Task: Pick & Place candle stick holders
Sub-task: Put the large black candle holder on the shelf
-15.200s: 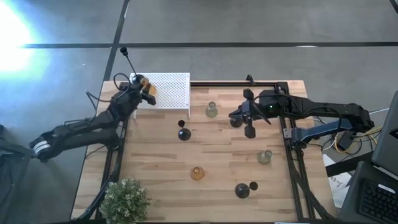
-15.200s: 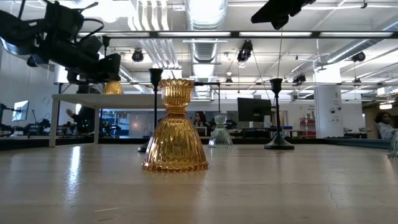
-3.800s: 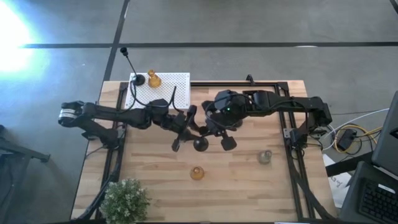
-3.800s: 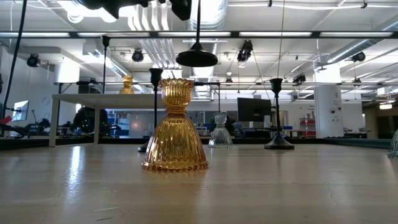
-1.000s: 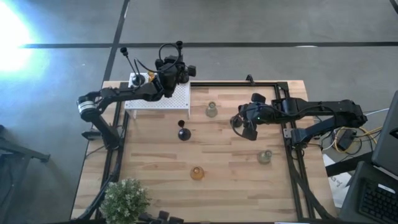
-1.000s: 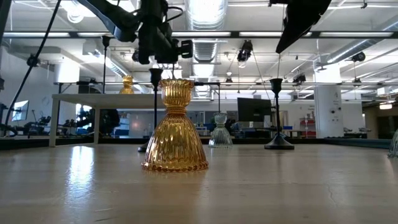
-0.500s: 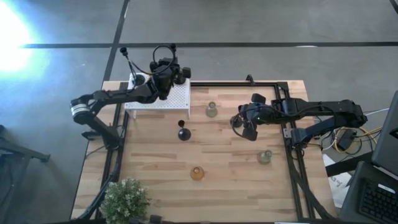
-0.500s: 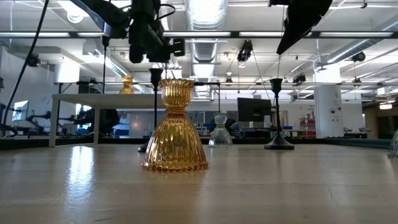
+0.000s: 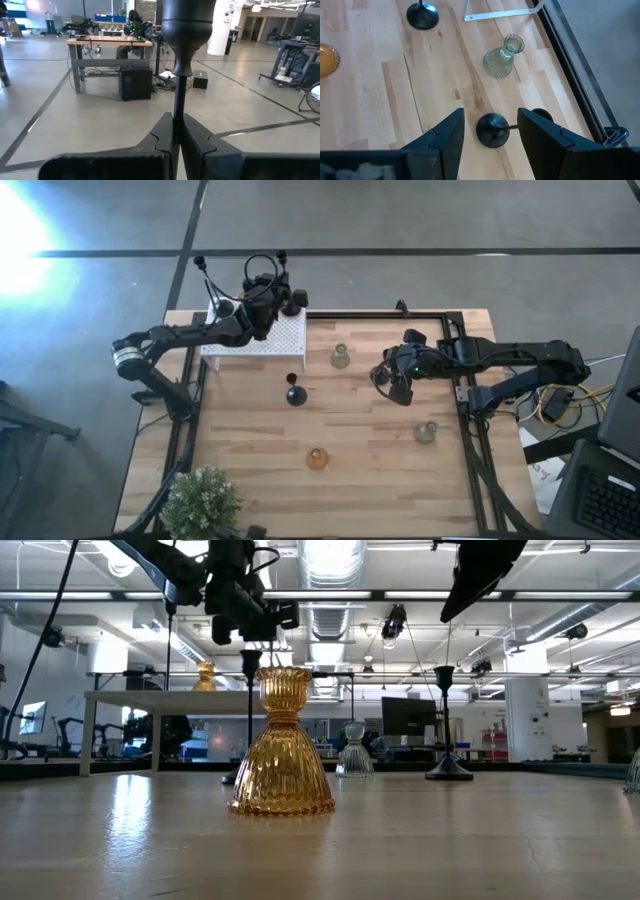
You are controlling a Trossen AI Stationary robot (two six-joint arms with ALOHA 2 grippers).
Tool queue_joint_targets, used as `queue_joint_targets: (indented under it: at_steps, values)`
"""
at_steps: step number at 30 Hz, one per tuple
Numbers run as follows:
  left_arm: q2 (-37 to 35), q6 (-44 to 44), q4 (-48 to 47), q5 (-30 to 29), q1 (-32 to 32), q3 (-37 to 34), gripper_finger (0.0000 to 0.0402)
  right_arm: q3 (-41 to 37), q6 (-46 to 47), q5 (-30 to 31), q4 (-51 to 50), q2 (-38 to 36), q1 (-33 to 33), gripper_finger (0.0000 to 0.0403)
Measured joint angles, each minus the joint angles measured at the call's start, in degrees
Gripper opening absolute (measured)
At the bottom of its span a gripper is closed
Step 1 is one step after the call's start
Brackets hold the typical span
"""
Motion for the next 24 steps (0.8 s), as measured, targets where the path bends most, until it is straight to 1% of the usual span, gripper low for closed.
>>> queue_joint_targets:
  at_steps: [14,20,24]
  values:
    - [0.0,1.4,0.1,2.2,0.1,0.0,0.0019,0.0,-0.1,0.0,0.2,0.0,0.0,0.0178]
    - [0.3,2.7,-0.7,2.3,0.2,-0.1,0.0066,0.0,-0.1,0.0,0.2,0.0,0.0,0.0172]
    - [0.2,2.8,-0.5,2.2,0.2,-0.1,0.0085,0.0,-0.1,0.0,0.2,0.0,0.0,0.0173]
